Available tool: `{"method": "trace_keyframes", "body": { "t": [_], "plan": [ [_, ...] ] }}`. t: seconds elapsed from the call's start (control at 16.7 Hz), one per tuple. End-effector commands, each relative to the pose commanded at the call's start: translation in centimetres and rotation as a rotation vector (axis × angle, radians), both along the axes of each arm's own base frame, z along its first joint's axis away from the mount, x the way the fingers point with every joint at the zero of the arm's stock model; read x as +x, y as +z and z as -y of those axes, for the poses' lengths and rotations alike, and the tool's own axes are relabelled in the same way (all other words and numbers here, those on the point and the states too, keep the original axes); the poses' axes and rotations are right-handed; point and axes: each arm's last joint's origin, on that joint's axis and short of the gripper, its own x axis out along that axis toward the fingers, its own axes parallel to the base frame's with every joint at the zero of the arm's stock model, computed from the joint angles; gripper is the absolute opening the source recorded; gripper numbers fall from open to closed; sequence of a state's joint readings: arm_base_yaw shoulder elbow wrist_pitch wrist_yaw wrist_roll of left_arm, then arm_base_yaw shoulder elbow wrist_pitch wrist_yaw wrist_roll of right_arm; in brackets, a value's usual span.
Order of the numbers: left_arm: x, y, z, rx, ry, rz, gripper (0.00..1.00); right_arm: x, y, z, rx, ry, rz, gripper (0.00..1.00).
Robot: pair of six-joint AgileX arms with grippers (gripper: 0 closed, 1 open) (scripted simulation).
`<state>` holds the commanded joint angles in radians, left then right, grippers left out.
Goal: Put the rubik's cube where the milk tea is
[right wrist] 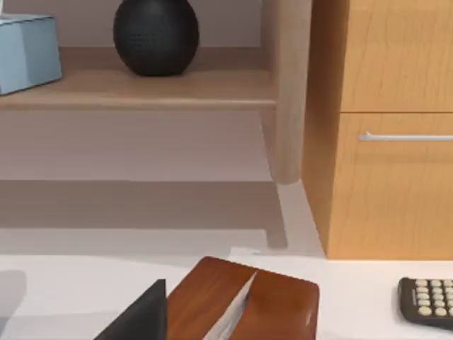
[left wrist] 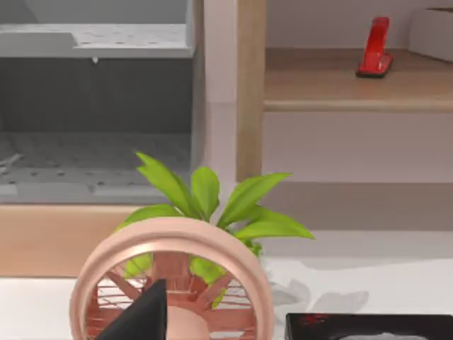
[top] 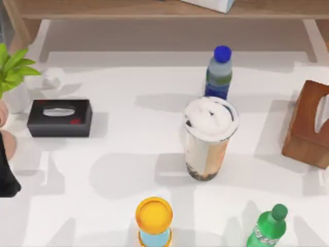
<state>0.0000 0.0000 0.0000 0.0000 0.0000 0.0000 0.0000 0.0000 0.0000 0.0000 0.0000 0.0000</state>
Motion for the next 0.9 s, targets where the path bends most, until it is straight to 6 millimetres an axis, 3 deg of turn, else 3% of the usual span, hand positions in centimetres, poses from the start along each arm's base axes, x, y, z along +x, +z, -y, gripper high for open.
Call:
{"method": "trace_keyframes", "body": {
  "t": [0.18, 0.36, 0.48, 0.66, 0.9],
  "plan": [
    [0.0, 0.2, 0.0, -0.001, 0.002, 0.001, 1.0, 0.0, 0.0, 0.0, 0.0, 0.0, 0.0, 1.0],
    [0.2, 2.8, 0.2, -0.01, 0.023, 0.023, 1.0, 0.0, 0.0, 0.0, 0.0, 0.0, 0.0, 1.0],
    [0.6, 6.0, 0.5, -0.019, 0.043, 0.05, 1.0, 0.0, 0.0, 0.0, 0.0, 0.0, 0.0, 1.0],
    [2.5, 12.3, 1.2, -0.039, 0.065, 0.088, 1.0, 0.0, 0.0, 0.0, 0.0, 0.0, 0.0, 1.0],
    [8.5, 20.0, 3.9, -0.061, 0.066, 0.094, 1.0, 0.0, 0.0, 0.0, 0.0, 0.0, 0.0, 1.0]
  ]
}}
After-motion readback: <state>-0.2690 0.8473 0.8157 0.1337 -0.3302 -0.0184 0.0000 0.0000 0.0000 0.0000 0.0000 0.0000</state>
